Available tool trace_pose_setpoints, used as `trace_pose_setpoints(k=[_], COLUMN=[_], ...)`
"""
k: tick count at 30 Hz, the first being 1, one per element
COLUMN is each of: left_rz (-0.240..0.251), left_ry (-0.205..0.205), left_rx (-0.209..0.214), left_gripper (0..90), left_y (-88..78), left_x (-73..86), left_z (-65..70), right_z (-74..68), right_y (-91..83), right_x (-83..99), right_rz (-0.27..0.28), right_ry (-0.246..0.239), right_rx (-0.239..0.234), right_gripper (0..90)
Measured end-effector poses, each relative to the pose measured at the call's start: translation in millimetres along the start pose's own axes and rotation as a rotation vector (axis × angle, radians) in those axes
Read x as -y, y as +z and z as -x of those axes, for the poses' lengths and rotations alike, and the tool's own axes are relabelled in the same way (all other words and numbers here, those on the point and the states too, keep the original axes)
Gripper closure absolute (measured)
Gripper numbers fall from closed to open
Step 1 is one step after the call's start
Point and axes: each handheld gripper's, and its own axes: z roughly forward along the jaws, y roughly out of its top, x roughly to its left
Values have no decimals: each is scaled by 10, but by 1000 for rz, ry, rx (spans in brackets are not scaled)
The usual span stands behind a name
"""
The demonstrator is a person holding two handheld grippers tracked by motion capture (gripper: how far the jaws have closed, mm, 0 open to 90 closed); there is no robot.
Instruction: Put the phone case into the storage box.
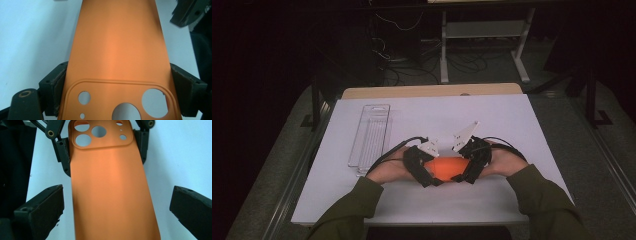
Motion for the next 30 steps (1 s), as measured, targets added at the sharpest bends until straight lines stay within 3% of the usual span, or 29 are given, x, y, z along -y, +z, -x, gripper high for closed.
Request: trace_pose_setpoints(k=[5, 10, 17, 21, 30], left_rz=[18, 9, 4, -3, -6], left_ry=[-55, -78, -145, -170, -211], left_rx=[-41, -71, -116, -136, -175], left_gripper=[149, 149, 150, 150, 150], left_y=[-11, -17, -18, -30, -39], left_x=[38, 47, 73, 90, 102], left_z=[0, 6, -15, -38, -65], right_z=[54, 87, 105, 119, 123], right_y=[-62, -90, -97, -127, -128], right_x=[69, 115, 192, 233, 346], right_rz=[20, 26, 23, 34, 54], right_ry=[32, 60, 105, 115, 201], right_rx=[28, 39, 55, 81, 137], right_gripper=[0, 0, 0, 0, 0])
